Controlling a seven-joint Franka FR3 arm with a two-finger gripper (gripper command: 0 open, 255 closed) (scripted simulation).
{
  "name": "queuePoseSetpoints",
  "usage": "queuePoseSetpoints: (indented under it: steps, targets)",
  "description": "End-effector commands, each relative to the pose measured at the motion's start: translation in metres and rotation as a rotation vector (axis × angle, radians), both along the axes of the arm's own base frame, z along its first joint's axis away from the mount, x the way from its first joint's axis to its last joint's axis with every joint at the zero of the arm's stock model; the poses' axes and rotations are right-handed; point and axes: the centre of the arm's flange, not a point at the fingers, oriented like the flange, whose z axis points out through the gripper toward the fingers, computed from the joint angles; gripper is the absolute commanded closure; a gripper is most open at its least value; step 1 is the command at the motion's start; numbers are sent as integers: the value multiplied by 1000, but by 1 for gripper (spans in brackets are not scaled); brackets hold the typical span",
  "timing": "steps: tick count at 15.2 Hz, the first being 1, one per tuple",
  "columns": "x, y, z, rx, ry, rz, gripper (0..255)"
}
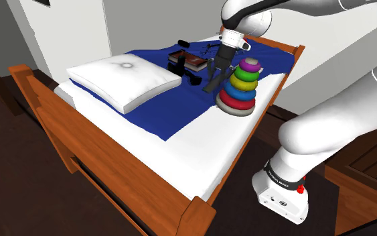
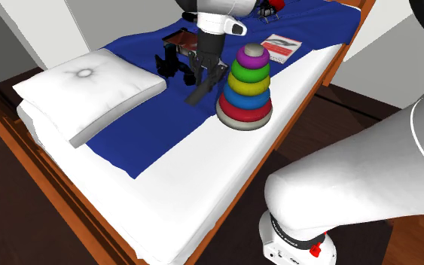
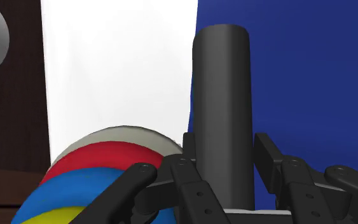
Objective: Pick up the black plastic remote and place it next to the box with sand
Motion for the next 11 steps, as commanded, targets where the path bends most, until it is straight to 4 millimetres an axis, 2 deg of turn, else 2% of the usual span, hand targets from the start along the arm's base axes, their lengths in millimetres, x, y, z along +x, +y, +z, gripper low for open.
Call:
queuePoseSetpoints:
  steps: [1,11]
  targets:
    - [18,-25,-2,-1,0,-1,255]
    - [95,-132,-2,-1,0,-1,255]
